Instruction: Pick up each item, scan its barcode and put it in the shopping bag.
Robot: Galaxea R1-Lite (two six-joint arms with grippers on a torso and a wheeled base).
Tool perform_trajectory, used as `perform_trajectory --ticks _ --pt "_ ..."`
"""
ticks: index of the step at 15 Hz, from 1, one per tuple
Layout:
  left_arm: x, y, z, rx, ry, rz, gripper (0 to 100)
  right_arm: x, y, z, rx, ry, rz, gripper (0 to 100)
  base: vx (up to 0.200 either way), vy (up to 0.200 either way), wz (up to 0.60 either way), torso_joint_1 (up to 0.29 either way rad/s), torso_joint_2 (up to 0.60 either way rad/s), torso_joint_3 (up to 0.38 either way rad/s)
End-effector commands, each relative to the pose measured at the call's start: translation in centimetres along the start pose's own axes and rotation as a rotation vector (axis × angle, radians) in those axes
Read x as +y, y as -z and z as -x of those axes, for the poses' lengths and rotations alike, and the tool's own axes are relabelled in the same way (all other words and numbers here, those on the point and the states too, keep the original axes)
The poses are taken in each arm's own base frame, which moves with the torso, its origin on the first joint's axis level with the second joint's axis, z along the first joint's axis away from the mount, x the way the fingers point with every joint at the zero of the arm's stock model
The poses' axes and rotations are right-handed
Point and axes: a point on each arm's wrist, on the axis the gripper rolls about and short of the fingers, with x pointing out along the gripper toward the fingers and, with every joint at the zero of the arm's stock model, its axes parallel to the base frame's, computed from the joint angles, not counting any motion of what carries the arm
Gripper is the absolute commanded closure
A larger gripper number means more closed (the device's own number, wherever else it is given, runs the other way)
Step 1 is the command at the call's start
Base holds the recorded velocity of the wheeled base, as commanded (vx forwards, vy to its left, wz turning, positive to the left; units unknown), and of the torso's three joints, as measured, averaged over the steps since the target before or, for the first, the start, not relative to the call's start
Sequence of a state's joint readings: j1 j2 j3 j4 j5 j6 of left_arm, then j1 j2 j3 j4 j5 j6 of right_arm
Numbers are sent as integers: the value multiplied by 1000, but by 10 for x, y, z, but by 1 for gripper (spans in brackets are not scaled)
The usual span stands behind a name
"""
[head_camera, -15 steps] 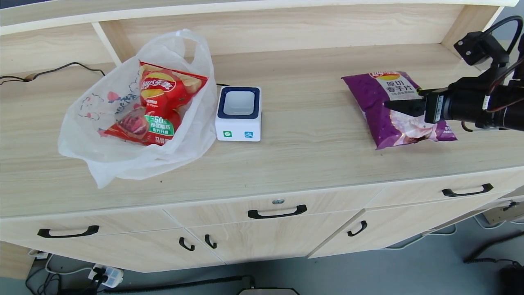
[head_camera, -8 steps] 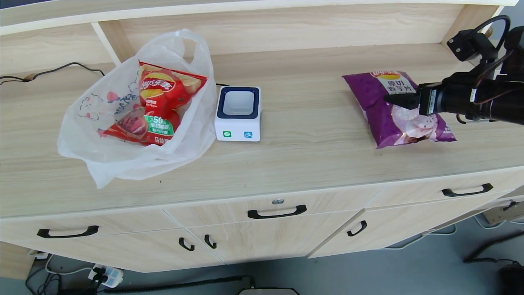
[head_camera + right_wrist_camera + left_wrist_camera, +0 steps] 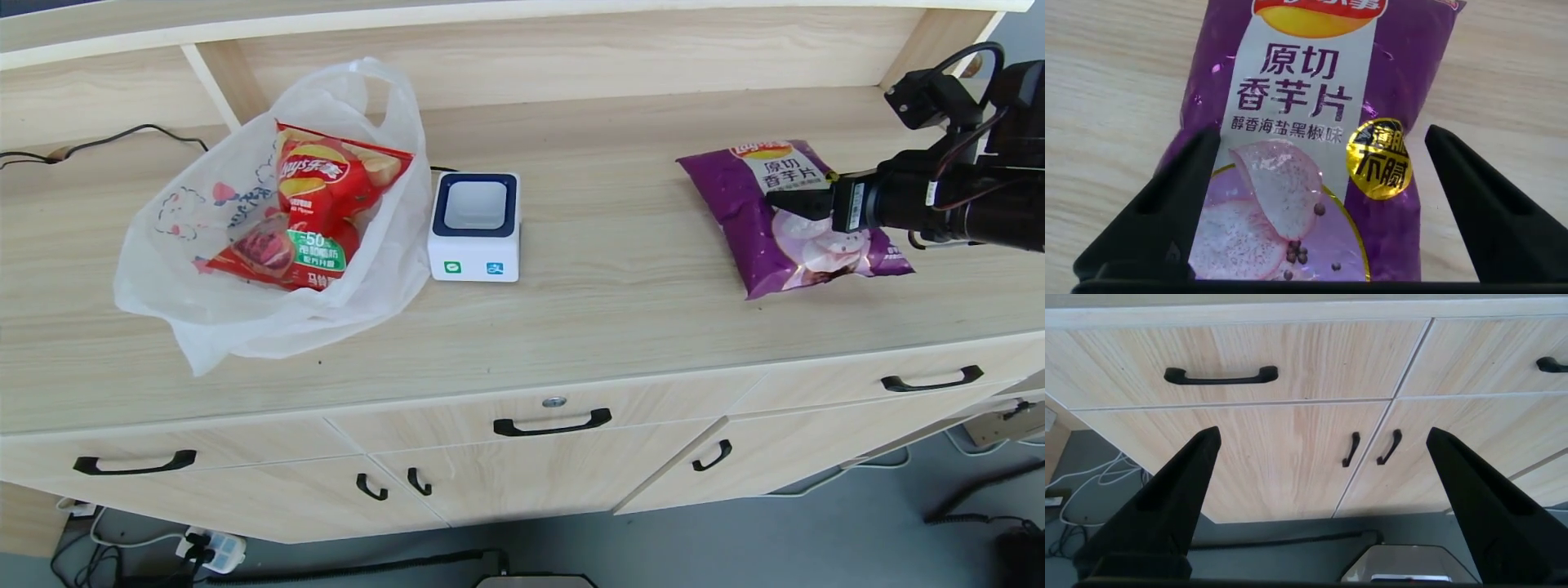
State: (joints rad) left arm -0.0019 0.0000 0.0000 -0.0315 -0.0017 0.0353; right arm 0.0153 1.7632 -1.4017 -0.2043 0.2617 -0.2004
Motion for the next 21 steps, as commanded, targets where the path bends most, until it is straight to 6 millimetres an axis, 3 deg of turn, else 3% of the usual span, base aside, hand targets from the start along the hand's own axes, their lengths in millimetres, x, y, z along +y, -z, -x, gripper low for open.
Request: perform_trajectory --ticks 1,3,12,17,19,20,21 --pt "0 0 0 1 -1 0 0 3 -4 -2 -12 -7 5 0 0 0 0 0 0 0" --pt "0 0 0 1 -1 -3 0 1 -15 -1 -43 0 13 0 0 0 0 0 0 0" --pt "0 0 0 1 -1 0 0 11 3 -24 38 -8 36 0 0 0 0 0 0 0" --pt "0 0 0 1 -1 -2 0 7 -12 -28 -12 45 49 0 0 0 0 0 0 0" --pt "0 0 0 2 0 -2 0 7 -6 -29 8 44 47 0 0 0 0 0 0 0" --pt "0 0 0 2 0 0 0 7 -5 -29 12 41 41 100 0 0 0 0 0 0" --pt "0 0 0 2 0 2 0 7 -2 -29 20 43 41 100 0 0 0 0 0 0"
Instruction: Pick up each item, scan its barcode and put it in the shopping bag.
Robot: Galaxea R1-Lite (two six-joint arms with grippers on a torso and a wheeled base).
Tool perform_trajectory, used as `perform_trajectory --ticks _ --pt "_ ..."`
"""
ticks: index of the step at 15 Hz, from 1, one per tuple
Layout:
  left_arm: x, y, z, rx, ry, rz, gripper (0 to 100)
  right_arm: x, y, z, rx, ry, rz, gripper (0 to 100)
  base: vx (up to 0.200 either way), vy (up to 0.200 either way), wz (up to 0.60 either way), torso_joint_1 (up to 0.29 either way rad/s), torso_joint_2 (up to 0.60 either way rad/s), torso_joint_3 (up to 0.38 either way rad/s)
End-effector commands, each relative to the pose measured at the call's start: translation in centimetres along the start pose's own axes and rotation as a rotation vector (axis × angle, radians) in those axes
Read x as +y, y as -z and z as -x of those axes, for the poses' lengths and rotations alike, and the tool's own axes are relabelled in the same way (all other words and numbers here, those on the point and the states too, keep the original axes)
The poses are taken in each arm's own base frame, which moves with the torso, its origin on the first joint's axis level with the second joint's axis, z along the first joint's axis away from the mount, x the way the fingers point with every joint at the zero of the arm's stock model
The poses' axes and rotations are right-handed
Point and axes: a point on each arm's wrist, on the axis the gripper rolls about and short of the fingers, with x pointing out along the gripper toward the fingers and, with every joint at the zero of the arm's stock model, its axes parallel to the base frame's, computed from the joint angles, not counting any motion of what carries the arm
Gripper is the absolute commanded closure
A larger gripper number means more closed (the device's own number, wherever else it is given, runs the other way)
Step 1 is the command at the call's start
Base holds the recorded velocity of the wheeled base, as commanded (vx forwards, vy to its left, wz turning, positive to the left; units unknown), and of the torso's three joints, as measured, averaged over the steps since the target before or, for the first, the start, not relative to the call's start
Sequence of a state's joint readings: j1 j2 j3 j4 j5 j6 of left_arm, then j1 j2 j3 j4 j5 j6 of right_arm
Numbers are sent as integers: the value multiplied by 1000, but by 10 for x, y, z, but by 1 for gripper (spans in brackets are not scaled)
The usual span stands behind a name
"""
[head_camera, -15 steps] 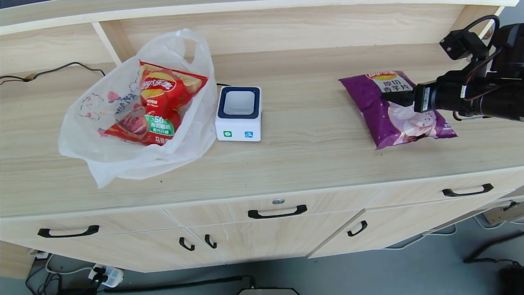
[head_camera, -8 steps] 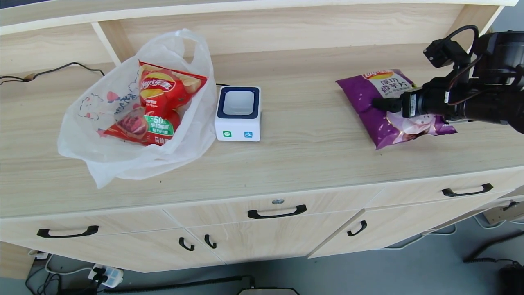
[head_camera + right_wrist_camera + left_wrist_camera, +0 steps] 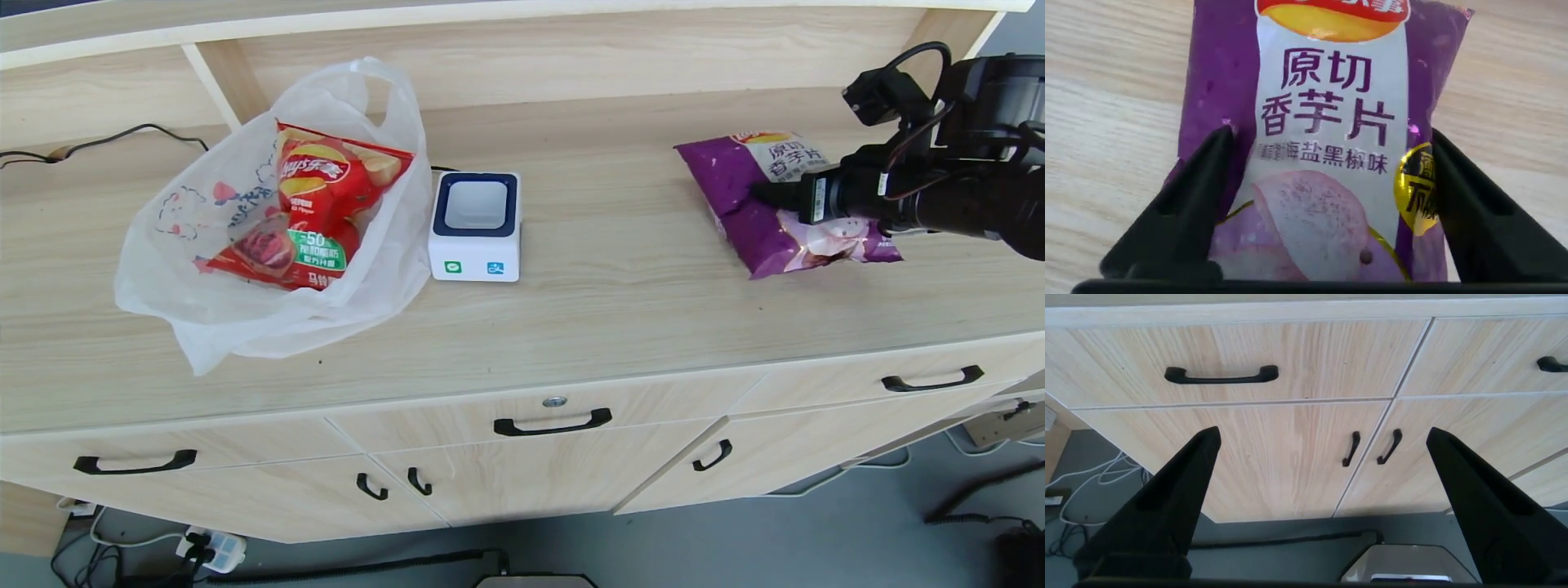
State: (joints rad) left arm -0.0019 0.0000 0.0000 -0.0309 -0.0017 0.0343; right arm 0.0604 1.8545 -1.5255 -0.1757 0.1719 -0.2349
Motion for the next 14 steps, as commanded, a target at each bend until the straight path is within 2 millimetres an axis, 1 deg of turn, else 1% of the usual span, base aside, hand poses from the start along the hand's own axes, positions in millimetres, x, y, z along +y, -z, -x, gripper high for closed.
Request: perform_trajectory --ticks 1,4,6,9,10,12,14 --pt "0 0 0 2 0 2 0 1 7 -1 24 -4 -3 100 0 0 0 0 0 0" --pt "0 0 0 2 0 4 0 2 7 -1 25 -7 -3 100 0 0 0 0 0 0" --pt "0 0 0 2 0 4 0 4 9 2 30 -13 -5 100 0 0 0 0 0 0" --pt "0 0 0 3 0 7 0 8 11 15 37 -37 -33 100 0 0 0 0 0 0" --pt "0 0 0 3 0 7 0 10 9 19 23 -46 -57 100 0 0 0 0 0 0" --pt "0 0 0 3 0 7 0 19 6 23 -44 -64 -162 100 0 0 0 0 0 0" --pt "0 0 0 3 0 7 0 26 18 32 -43 -75 -245 100 0 0 0 0 0 0"
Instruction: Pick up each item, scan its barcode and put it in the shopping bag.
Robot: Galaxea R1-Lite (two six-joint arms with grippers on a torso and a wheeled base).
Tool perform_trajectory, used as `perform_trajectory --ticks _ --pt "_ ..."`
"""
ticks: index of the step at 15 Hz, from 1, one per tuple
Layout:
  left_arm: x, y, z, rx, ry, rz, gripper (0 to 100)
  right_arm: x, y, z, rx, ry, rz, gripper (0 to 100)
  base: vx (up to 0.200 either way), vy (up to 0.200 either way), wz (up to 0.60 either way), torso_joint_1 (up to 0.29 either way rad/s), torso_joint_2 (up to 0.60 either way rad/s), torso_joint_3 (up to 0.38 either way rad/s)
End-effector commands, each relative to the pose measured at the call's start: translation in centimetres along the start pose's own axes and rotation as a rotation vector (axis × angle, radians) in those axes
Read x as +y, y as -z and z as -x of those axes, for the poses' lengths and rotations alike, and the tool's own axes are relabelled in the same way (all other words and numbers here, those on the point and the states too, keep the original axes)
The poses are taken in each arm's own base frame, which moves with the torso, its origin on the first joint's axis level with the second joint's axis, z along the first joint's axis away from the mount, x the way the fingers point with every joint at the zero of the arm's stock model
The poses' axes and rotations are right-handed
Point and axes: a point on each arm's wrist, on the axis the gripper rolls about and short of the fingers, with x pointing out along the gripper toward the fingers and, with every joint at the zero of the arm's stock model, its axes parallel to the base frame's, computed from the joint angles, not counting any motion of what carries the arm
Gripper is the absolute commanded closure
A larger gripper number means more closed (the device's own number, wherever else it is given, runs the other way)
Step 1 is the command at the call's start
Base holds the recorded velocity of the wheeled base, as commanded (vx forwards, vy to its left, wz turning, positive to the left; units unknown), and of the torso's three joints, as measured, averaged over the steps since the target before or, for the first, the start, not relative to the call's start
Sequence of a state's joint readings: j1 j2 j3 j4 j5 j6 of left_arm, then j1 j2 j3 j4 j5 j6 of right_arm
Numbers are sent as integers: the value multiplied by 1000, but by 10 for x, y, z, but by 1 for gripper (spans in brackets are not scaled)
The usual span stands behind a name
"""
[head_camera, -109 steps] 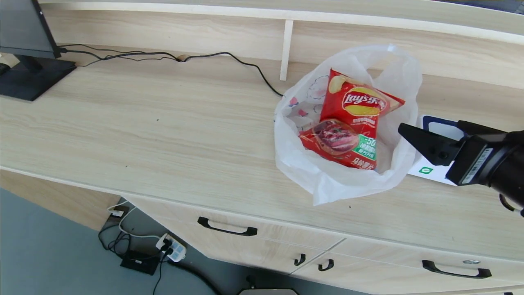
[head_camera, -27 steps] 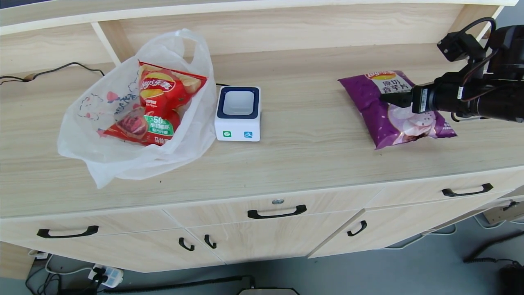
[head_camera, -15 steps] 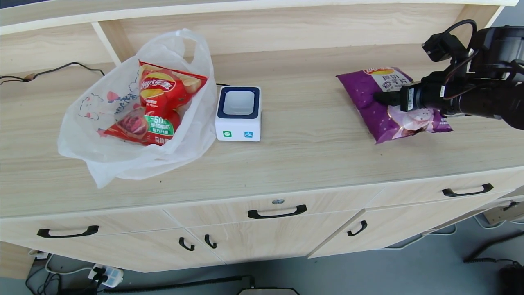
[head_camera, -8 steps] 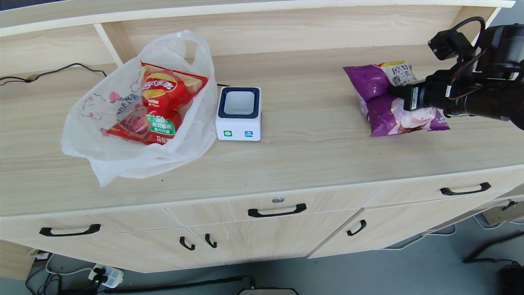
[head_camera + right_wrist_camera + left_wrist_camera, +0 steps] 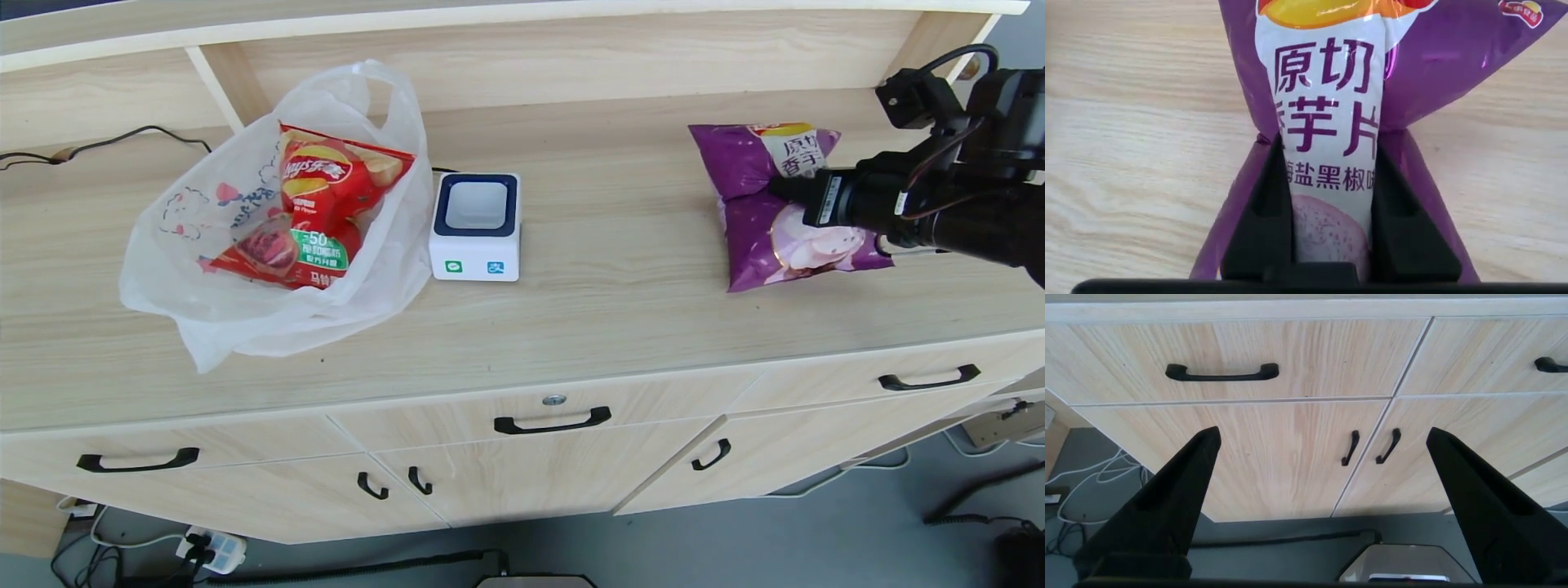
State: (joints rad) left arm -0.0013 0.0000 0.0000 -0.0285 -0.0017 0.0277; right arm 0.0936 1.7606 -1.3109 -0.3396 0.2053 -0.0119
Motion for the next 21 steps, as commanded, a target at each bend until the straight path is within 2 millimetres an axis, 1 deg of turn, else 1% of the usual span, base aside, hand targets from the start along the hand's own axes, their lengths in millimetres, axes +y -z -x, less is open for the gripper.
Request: perform_trajectory --ticks 1,3,8,10,12,13,14,15,16,18,19,21 --pt "0 0 0 1 0 0 0 6 10 14 -5 -17 -48 100 0 0 0 0 0 0" --pt "0 0 0 2 0 0 0 7 13 16 -22 -20 -48 100 0 0 0 0 0 0" --pt "0 0 0 2 0 3 0 8 3 21 -60 -19 -86 100 0 0 0 0 0 0" --pt "0 0 0 2 0 5 0 17 -5 27 -103 -52 -133 100 0 0 0 0 0 0" --pt "0 0 0 2 0 3 0 29 -15 35 -148 -95 -246 100 0 0 0 0 0 0" --pt "0 0 0 2 0 3 0 40 -21 43 -164 -137 -329 100 0 0 0 0 0 0" --pt "0 0 0 2 0 3 0 52 -26 56 -168 -184 -432 100 0 0 0 0 0 0" --pt "0 0 0 2 0 3 0 59 -26 65 -162 -211 -491 100 0 0 0 0 0 0" --pt "0 0 0 2 0 3 0 68 -22 78 -144 -247 -562 100 0 0 0 0 0 0" --pt "0 0 0 2 0 5 0 78 -12 93 -120 -291 -637 100 0 0 0 0 0 0" --pt "0 0 0 2 0 3 0 88 -10 106 -119 -345 -679 100 0 0 0 0 0 0" --pt "0 0 0 2 0 3 0 116 -1 139 -37 -495 -827 100 0 0 0 0 0 0"
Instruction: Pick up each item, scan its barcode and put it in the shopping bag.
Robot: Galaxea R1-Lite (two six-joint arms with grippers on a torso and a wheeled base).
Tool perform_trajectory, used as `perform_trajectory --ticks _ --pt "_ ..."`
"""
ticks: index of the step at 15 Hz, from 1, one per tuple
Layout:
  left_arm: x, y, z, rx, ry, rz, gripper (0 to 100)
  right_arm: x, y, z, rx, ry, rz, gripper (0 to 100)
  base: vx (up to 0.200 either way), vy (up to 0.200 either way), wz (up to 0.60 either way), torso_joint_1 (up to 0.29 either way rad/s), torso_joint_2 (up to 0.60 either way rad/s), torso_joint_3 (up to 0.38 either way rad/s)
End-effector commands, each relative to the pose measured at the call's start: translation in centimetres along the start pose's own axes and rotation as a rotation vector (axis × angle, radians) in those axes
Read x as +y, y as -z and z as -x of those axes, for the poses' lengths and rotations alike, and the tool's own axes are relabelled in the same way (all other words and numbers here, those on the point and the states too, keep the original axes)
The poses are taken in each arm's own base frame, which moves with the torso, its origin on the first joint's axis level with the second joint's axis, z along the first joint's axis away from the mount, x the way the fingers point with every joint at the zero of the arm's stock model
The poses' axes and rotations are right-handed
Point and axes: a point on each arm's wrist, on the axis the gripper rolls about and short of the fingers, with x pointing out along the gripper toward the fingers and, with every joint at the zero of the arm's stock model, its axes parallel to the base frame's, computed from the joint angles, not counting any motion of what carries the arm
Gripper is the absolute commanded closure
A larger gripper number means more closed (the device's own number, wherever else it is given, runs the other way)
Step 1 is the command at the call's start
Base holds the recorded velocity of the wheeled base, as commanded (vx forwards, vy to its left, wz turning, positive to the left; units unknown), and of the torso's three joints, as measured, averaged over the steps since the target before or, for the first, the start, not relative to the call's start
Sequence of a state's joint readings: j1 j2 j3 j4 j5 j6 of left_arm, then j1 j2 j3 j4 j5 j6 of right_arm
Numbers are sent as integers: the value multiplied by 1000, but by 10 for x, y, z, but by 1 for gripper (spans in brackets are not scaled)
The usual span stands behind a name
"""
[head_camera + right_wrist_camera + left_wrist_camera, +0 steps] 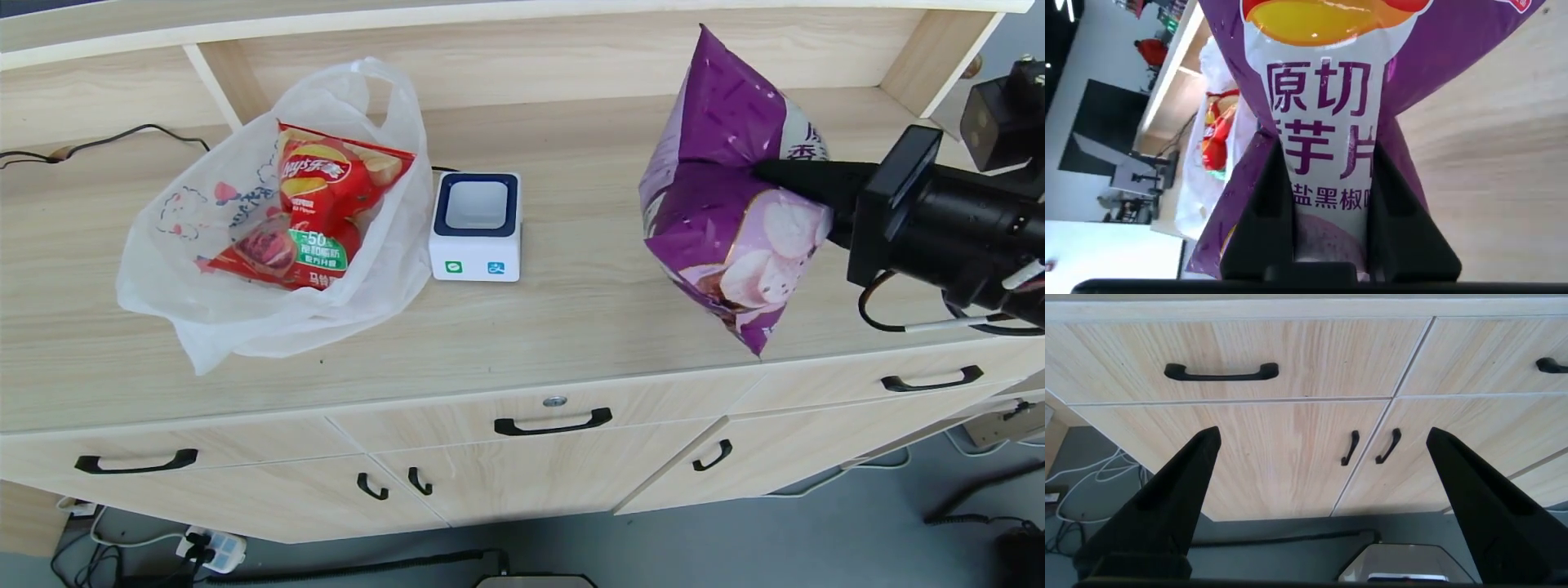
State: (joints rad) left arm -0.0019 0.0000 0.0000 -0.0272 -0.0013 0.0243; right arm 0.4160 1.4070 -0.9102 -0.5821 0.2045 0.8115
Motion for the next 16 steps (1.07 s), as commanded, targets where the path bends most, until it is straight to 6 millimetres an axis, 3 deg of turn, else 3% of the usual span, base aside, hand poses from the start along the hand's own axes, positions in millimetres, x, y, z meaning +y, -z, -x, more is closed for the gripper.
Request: perform_trajectory --ticks 1,3,5,8,11,16 --pt "0 0 0 0 0 0 0 36 21 35 80 -152 -159 100 0 0 0 0 0 0" --pt "0 0 0 1 0 -2 0 48 30 39 141 -198 -295 100 0 0 0 0 0 0" --pt "0 0 0 -2 0 -2 0 49 29 40 149 -202 -345 100 0 0 0 0 0 0" --pt "0 0 0 -2 0 -19 0 48 28 56 165 -198 -602 100 0 0 0 0 0 0" --pt "0 -1 0 -3 0 -14 0 34 44 67 185 -255 -622 100 0 0 0 0 0 0" --pt "0 -1 0 -3 0 -20 0 28 56 99 218 -369 -724 100 0 0 0 0 0 0"
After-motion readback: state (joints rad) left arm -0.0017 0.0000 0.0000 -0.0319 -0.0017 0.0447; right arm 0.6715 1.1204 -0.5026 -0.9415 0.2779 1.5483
